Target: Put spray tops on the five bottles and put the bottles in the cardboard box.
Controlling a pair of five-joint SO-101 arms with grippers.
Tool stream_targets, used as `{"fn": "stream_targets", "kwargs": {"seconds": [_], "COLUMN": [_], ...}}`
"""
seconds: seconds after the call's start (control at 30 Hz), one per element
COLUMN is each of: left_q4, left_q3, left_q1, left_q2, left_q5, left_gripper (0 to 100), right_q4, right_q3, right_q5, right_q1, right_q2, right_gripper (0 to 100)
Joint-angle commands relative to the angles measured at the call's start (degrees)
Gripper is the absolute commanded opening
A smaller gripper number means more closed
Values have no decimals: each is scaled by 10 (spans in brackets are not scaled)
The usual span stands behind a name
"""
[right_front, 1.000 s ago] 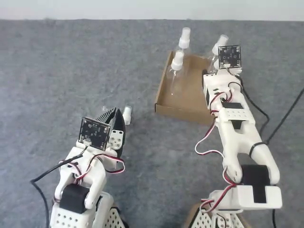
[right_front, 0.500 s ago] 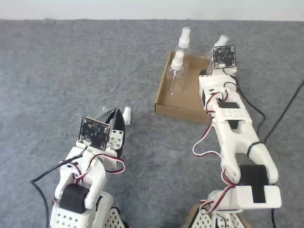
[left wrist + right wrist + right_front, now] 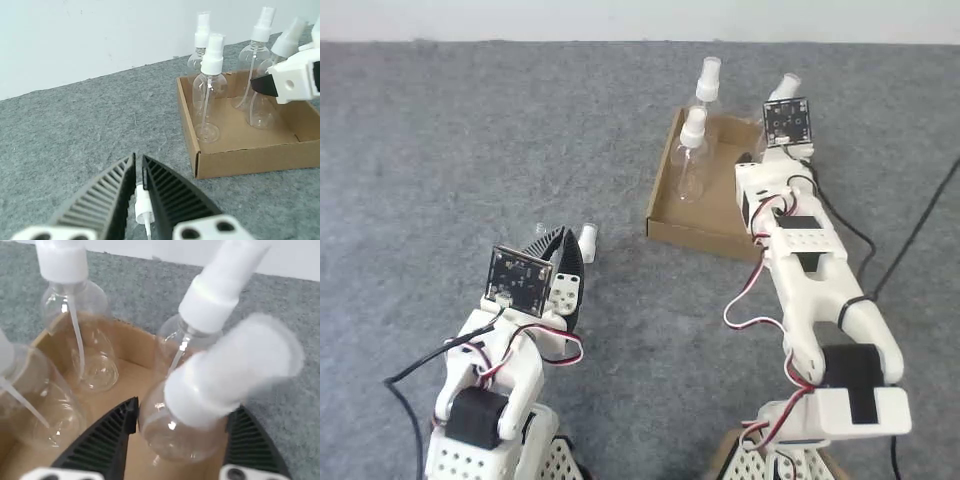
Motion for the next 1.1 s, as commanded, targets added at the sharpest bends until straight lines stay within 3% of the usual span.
{"fn": "stream_targets", "kwargs": {"seconds": [0.0, 0.3, 0.73, 1.07], "left_q4": [-15, -15, -15, -4], "left_q3": [-2, -2, -2, -53], "left_q1": [-4, -4, -8, -16], "left_q2": [-9, -9, -9, 62], "left_q5": [-3, -3, -2, -4], "left_gripper": [11, 11, 11, 31], "right_q4": [2, 13, 305, 451], "right_q3": [-17, -33, -112, 20], "right_q5": [-2, -2, -3, -2], "right_q1": [-7, -6, -28, -64], "right_q2": [-9, -29, -272, -459], "right_gripper": [292, 312, 311, 310]}}
